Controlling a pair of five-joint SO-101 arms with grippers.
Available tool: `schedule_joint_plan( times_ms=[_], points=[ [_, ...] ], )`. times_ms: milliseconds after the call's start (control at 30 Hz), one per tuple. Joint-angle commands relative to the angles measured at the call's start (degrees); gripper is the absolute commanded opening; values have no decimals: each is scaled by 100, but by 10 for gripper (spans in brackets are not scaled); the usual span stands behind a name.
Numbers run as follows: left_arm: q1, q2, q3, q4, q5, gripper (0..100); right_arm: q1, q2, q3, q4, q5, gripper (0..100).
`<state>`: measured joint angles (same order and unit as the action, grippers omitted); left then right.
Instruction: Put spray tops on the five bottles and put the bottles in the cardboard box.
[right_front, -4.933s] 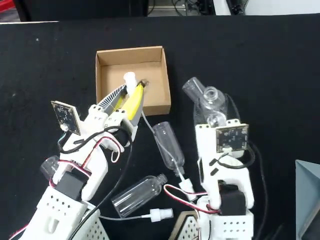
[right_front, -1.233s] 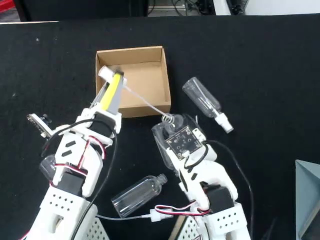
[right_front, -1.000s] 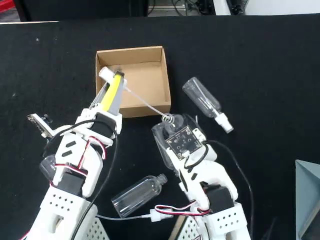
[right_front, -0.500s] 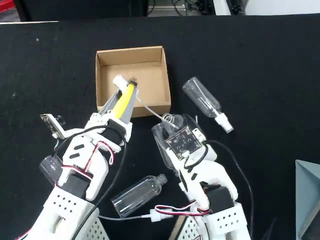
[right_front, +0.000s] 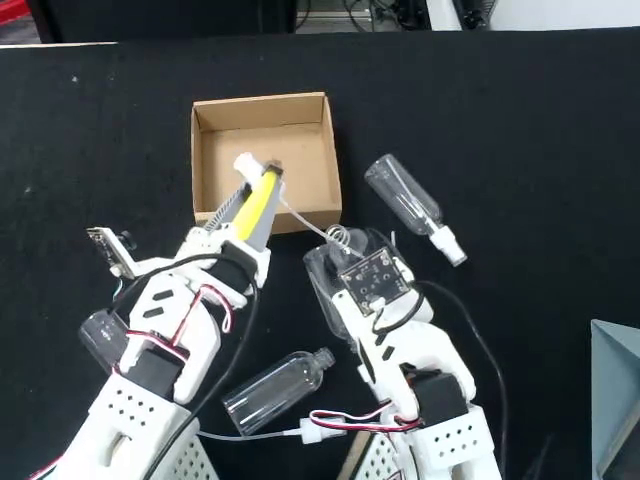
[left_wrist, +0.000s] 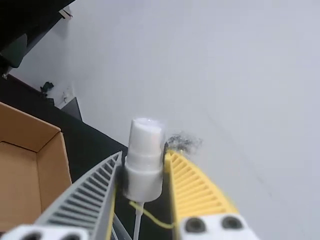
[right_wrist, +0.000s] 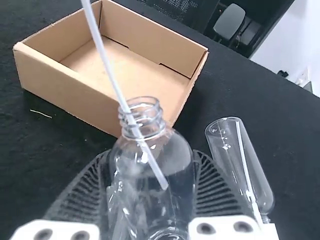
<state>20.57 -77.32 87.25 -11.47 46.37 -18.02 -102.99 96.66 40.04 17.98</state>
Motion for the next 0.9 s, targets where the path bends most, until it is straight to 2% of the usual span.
schedule_joint_plan(
  times_ms=[0,733,867],
  points=[
    [189,-123,22,-105,-79,29,-88,-576,-48,26,-105,67],
    [338,-70,40,-105,-79,29,-97,-576,-31,26,-114,68],
    [558,-114,145,-97,-79,29,-97,-576,-31,9,-114,68]
  ],
)
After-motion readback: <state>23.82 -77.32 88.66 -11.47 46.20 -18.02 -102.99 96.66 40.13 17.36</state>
